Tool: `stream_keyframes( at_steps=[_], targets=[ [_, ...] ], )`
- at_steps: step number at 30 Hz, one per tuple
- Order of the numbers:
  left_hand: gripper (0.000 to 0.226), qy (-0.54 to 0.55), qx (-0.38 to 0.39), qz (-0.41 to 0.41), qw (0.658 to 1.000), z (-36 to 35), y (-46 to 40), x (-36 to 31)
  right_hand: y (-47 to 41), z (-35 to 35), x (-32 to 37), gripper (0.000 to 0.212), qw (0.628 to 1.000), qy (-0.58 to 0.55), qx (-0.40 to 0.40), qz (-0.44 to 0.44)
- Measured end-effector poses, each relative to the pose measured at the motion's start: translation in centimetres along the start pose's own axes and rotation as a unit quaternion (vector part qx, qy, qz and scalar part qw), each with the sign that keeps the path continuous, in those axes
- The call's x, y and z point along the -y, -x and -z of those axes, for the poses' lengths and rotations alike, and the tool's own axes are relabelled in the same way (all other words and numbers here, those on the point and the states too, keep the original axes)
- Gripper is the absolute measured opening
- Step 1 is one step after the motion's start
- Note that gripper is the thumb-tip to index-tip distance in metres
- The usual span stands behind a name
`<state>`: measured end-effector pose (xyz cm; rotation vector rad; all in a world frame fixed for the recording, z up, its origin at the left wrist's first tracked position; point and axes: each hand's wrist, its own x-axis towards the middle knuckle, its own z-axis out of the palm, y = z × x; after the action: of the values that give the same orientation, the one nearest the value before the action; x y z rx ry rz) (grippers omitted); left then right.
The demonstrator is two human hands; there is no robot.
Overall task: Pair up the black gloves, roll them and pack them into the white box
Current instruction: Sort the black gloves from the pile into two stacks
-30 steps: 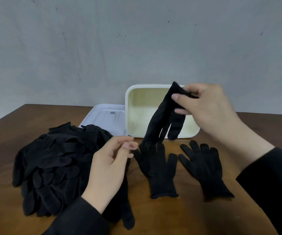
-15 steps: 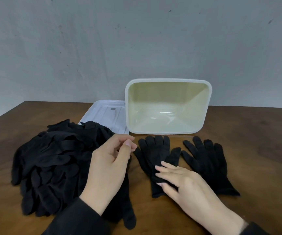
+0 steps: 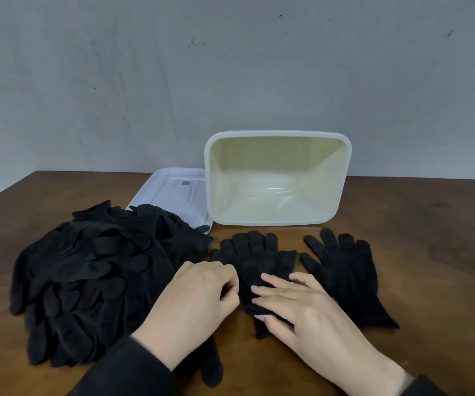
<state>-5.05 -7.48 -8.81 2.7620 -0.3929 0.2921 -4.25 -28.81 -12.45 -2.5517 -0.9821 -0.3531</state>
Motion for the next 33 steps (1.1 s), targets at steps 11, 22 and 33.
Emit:
stream_keyframes(
  at_steps=[11, 22, 33],
  targets=[
    [0.036, -0.036, 0.010, -0.019, 0.999, -1.0, 0.2, 0.1, 0.5, 0.3, -0.2, 0.026, 0.999, -0.040, 0.007, -0.005],
    [0.017, -0.028, -0.165, 0.036, 0.985, 1.6, -0.6, 0.9, -0.1, 0.6, 0.1, 0.030, 0.988, -0.100, 0.103, -0.060],
    [0.049, -0.099, -0.046, 0.255, 0.961, 8.7, 0.8, 8.5, -0.3, 0.5, 0.0, 0.037, 0.982, -0.119, 0.128, -0.069]
  ],
)
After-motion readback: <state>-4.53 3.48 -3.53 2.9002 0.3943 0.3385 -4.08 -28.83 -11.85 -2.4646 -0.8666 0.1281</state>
